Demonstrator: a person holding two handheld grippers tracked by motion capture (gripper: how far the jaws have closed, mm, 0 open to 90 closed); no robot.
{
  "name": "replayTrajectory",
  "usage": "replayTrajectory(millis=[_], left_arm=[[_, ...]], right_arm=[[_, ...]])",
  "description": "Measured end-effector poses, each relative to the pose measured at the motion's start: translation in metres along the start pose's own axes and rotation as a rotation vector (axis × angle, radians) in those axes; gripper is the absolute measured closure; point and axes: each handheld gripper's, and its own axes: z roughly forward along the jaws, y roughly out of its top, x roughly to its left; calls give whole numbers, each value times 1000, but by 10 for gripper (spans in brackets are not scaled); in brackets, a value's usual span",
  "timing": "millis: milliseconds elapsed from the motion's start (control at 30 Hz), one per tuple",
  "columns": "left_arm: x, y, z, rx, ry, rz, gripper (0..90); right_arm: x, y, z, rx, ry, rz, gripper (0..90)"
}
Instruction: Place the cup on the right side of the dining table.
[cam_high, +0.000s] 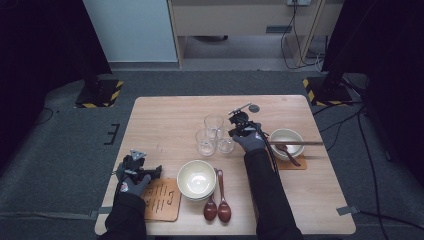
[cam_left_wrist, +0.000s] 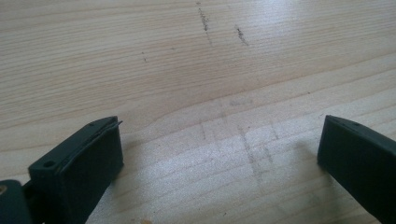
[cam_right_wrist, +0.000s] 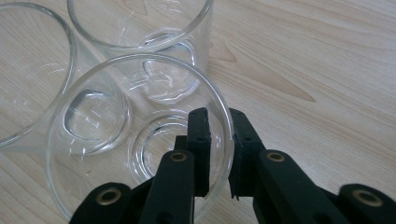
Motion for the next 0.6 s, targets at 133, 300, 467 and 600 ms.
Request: replayTrajectory(millis=[133, 300, 467, 600], left_arm=[[0, 0, 0, 0, 0, 0, 0], [0, 0, 0, 0, 0, 0, 0], [0, 0, 0, 0, 0, 0, 0], [0, 0, 0, 0, 0, 0, 0]], right_arm=[[0, 0, 0, -2, -1, 7, 815], [0, -1, 0, -8, -1, 2, 816], [1, -1, -2, -9, -5, -8, 819], [0, -2, -4, -7, -1, -14, 821]])
